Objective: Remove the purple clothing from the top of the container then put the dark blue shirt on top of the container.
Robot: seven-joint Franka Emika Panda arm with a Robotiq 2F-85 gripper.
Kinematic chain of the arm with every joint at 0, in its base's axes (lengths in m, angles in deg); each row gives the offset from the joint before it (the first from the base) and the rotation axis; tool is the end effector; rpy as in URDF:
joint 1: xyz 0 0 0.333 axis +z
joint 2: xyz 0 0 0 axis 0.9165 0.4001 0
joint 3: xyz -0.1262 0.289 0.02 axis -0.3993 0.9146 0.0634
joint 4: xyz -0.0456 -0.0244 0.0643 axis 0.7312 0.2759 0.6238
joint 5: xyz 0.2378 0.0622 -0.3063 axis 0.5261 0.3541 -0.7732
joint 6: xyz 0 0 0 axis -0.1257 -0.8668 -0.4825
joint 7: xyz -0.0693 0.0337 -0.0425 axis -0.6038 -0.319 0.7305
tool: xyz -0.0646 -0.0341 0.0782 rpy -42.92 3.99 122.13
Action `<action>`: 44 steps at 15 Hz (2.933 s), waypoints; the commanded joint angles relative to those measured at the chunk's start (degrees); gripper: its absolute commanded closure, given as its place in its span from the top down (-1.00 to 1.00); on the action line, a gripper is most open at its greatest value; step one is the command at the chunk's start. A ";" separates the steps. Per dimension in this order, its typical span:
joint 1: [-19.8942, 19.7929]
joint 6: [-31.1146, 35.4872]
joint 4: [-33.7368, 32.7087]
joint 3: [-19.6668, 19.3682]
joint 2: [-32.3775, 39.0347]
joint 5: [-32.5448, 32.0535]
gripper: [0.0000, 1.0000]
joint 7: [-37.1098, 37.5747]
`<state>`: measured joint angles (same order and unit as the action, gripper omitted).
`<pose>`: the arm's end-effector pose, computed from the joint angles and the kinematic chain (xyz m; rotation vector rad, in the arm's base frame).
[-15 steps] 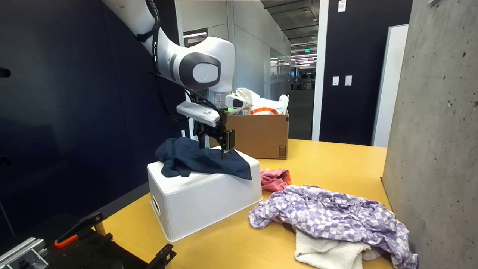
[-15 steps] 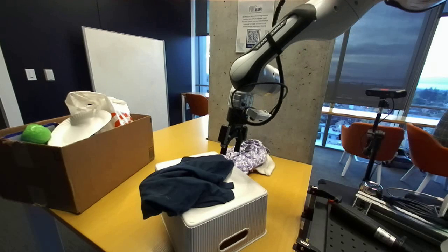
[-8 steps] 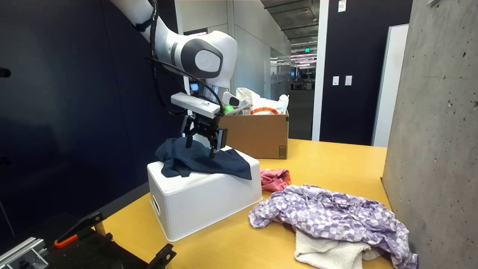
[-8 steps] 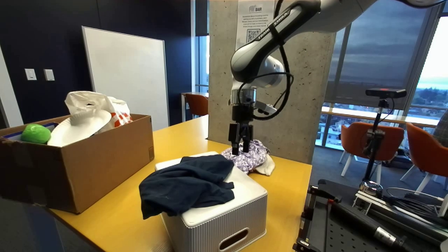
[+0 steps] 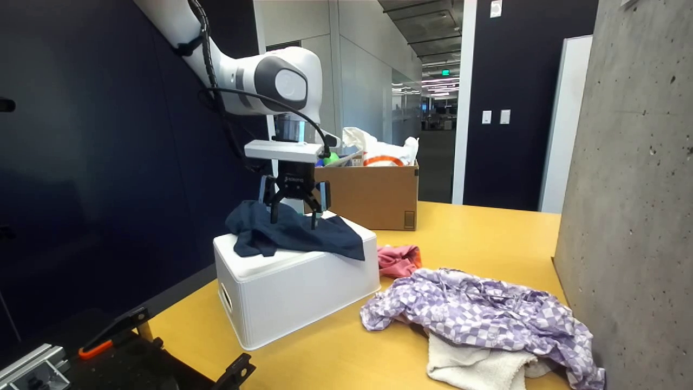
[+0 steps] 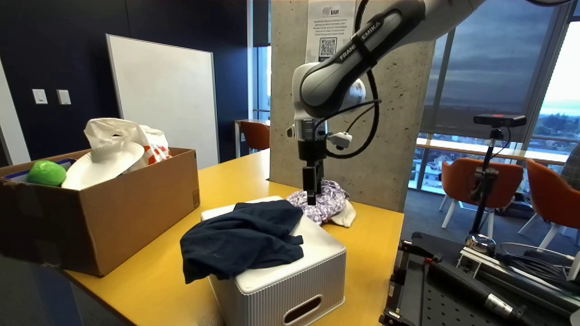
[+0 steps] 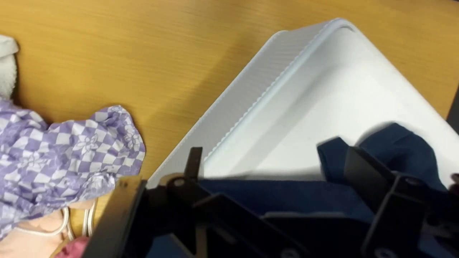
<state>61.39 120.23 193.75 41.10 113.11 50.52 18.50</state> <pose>0.6191 -0.0297 0.2508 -3.0502 -0.4855 0.2197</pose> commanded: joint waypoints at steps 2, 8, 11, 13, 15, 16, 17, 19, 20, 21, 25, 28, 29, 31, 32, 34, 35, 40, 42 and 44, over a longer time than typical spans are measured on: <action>2.73 9.07 -0.63 -0.83 2.48 -9.01 1.00 -1.41; 2.20 19.67 -3.94 -0.02 8.52 -11.24 1.00 -3.90; 2.05 21.42 -6.03 0.33 10.86 -11.18 1.00 -5.44; 2.15 21.83 -6.94 0.43 11.80 -11.37 0.47 -6.20; 2.03 22.02 -7.73 0.66 12.49 -11.19 0.16 -6.78; 1.92 22.06 -8.06 0.76 12.79 -11.09 -0.03 -7.04; 1.79 22.15 -8.27 0.81 13.02 -10.97 -0.15 -7.16; 1.64 22.12 -8.64 0.76 13.23 -10.95 -0.47 -7.33; 1.57 21.95 -8.91 0.70 13.36 -10.95 -0.60 -7.38; 1.28 21.68 -9.36 0.69 13.56 -10.79 -0.77 -7.54; 0.43 20.75 -11.80 -0.06 14.88 -11.05 -1.00 -7.76; -0.15 19.36 -15.88 -1.66 16.80 -11.75 -0.99 -7.65; -0.37 19.16 -17.52 -2.10 17.68 -11.80 -0.99 -7.56; -0.88 18.64 -21.30 -2.96 19.60 -11.93 -0.99 -7.45; -0.97 18.29 -23.27 -3.60 20.58 -12.31 -0.99 -7.16; -1.19 17.39 -26.62 -4.65 22.31 -12.93 -0.99 -6.83; -1.28 17.04 -28.05 -5.05 23.15 -13.15 -0.99 -6.72; -1.20 15.89 -32.35 -6.39 25.37 -13.61 -0.44 -5.53; -0.54 14.99 -31.76 -6.59 24.18 -13.48 -0.17 -4.04; 0.39 14.75 -27.77 -6.44 20.31 -13.31 0.12 -2.09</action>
<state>60.60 137.03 163.34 34.70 137.29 38.27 13.38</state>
